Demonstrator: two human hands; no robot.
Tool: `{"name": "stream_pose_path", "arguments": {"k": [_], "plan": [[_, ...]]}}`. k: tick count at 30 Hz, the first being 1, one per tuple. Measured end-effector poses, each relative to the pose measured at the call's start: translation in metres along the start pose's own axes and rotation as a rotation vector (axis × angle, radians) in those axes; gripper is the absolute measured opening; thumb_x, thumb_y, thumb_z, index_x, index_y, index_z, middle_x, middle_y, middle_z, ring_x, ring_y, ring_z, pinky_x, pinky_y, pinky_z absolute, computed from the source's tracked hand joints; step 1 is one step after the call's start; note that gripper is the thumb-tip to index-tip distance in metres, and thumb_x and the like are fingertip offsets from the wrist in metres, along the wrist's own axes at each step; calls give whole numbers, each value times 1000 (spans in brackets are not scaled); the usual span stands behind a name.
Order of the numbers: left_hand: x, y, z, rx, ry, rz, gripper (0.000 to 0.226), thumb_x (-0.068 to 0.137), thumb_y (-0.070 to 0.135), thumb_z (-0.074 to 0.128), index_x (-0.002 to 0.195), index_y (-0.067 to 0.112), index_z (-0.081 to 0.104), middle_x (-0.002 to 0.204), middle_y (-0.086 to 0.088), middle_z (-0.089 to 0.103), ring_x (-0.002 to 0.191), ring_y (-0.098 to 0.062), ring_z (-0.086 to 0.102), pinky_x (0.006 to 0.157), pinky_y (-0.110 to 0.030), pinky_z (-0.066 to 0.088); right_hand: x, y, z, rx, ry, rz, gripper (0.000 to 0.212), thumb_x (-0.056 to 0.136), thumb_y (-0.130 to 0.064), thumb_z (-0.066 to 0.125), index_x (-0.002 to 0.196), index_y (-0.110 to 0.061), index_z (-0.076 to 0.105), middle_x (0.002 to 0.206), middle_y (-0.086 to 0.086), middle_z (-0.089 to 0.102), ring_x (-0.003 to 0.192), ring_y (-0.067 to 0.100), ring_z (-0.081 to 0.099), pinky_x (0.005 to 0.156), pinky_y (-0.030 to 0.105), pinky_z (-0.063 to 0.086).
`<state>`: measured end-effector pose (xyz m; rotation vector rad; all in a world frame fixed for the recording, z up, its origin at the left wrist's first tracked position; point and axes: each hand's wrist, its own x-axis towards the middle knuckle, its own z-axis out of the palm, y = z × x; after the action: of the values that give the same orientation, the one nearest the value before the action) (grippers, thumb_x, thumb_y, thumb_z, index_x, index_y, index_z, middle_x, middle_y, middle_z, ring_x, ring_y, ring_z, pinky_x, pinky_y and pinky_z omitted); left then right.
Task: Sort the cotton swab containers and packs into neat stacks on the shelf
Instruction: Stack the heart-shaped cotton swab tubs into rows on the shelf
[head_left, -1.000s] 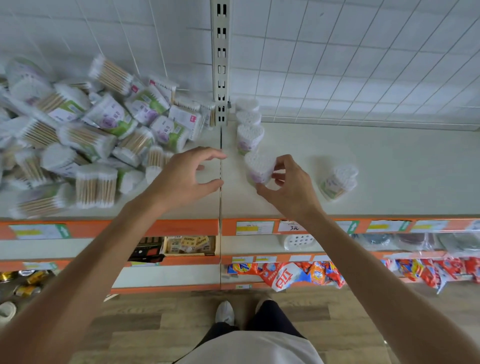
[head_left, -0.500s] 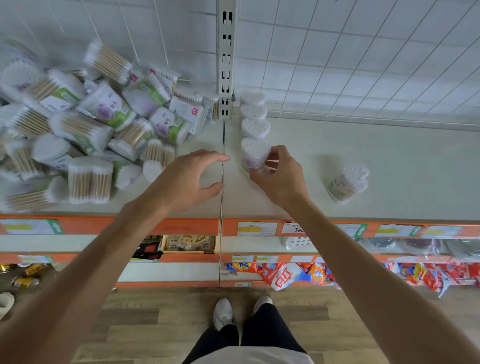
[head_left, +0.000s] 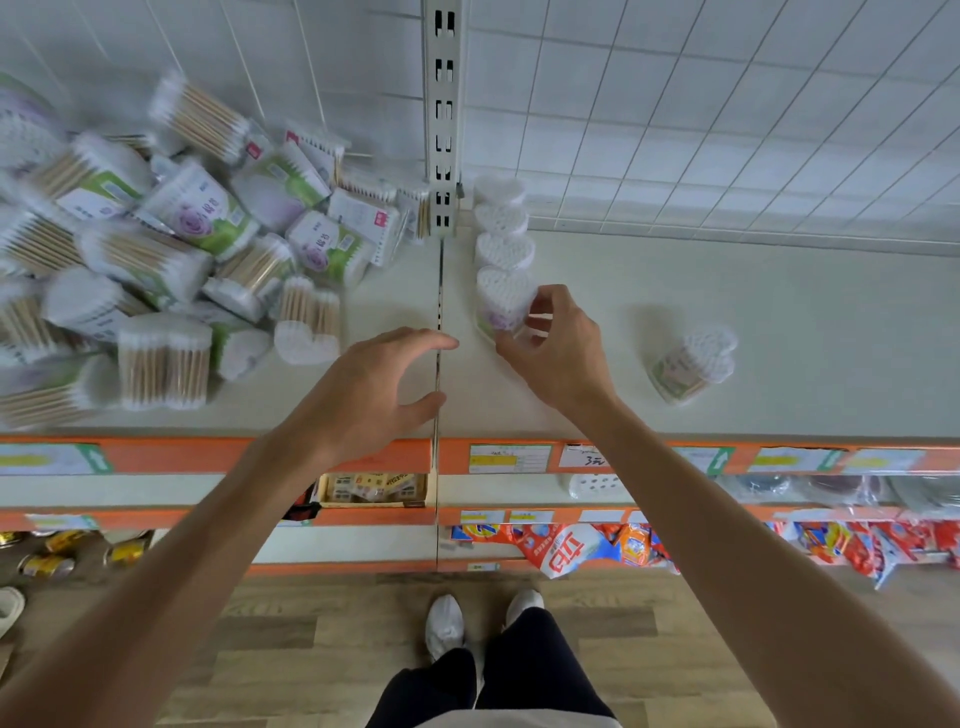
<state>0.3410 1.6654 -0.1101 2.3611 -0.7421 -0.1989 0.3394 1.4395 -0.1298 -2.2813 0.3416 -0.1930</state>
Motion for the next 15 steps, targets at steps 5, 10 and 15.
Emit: {"name": "stream_pose_path", "arguments": {"k": [5, 10, 15], "plan": [[-8, 7, 0, 23, -14, 29, 51, 92, 27, 69, 141, 27, 53, 139, 7, 57, 122, -4, 51, 102, -28, 42, -23, -7, -24, -99, -64, -55, 79, 78, -44, 82, 141, -17, 43, 137, 3, 55, 112, 16, 61, 96, 39, 55], [-25, 1, 5, 17, -19, 20, 53, 88, 38, 60, 140, 28, 54, 139, 8, 58, 127, -10, 53, 99, -24, 37, -68, 23, -103, -294, 218, -167, 58, 86, -30, 75, 136, -16, 52, 143, 0, 48, 112, 13, 55, 96, 26, 44], [-7, 28, 26, -33, 6, 59, 51, 91, 22, 71, 138, 27, 56, 137, 5, 60, 122, -16, 56, 96, -28, 40, -66, 63, -130, -340, 289, -14, 67, 86, -40, 76, 139, -10, 48, 145, 8, 43, 128, 26, 49, 104, 35, 43]]}}
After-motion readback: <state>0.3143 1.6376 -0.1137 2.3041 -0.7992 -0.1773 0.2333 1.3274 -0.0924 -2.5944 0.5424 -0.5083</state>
